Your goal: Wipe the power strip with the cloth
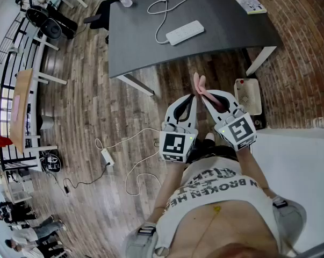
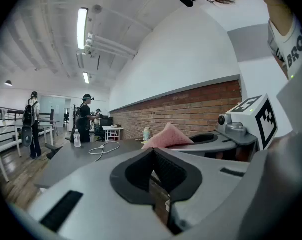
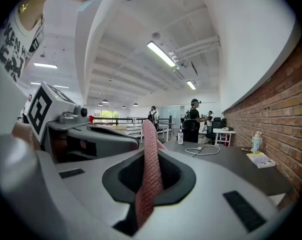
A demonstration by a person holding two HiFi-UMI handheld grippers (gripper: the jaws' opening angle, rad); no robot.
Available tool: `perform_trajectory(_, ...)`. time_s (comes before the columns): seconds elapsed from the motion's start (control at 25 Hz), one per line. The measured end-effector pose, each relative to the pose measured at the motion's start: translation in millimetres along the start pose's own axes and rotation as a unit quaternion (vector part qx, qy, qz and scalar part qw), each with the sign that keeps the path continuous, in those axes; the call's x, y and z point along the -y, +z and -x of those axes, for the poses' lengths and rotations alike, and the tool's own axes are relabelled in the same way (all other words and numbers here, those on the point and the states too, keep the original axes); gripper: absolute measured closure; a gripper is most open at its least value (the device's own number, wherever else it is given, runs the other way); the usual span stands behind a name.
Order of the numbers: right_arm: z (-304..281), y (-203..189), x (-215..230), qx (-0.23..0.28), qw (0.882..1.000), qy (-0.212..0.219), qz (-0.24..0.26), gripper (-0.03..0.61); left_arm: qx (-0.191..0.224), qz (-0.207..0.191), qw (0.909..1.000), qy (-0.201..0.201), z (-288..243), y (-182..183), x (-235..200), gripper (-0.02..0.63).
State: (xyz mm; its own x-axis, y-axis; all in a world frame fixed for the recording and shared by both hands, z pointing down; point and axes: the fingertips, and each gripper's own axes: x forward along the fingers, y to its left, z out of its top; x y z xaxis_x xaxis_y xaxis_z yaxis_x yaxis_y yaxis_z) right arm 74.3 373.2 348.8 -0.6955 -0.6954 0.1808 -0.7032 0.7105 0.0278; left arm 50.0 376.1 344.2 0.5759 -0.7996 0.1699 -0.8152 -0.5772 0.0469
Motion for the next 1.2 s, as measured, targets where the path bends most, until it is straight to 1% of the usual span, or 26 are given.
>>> perform_trajectory(0.16, 6, 0, 9, 0.017, 1.0, 0.002, -0.007, 0.561, 0.0, 0.002, 1.0, 0.006, -8, -4, 5, 0.606)
perform_trajectory(0.28, 14, 1, 21, 0.03, 0.999, 0.002, -0.014, 0.561, 0.001, 0.006, 1.0, 0.003, -19, -4, 13, 0.606)
perform_trajectory(0.52, 23, -11, 49, 0.02, 1.0, -0.005, -0.014, 0.561, -0.005, 0.005, 0.9999, -0.01, -46, -11, 25, 0.606)
perform_trajectory(0.68, 16, -15, 68, 0.018, 1.0, -0.013, -0.018, 0.561, -0.006, 0.006, 0.9998, -0.02, -67, -10, 22, 0.606)
perform_trajectory(0.92, -19, -20, 107, 0.014, 0.999, -0.024, -0.025, 0.561, -0.007, 0.009, 0.9997, -0.019, -107, -13, -10, 0.606)
perform_trajectory(1.08, -61, -15, 139, 0.016, 0.999, -0.028, -0.022, 0.561, 0.0, 0.007, 0.9998, -0.019, -147, -6, -51, 0.606)
perform_trajectory(1.2, -101, -10, 166, 0.018, 0.999, -0.032, -0.024, 0.561, 0.001, 0.001, 0.9996, -0.029, -181, 2, -84, 0.606)
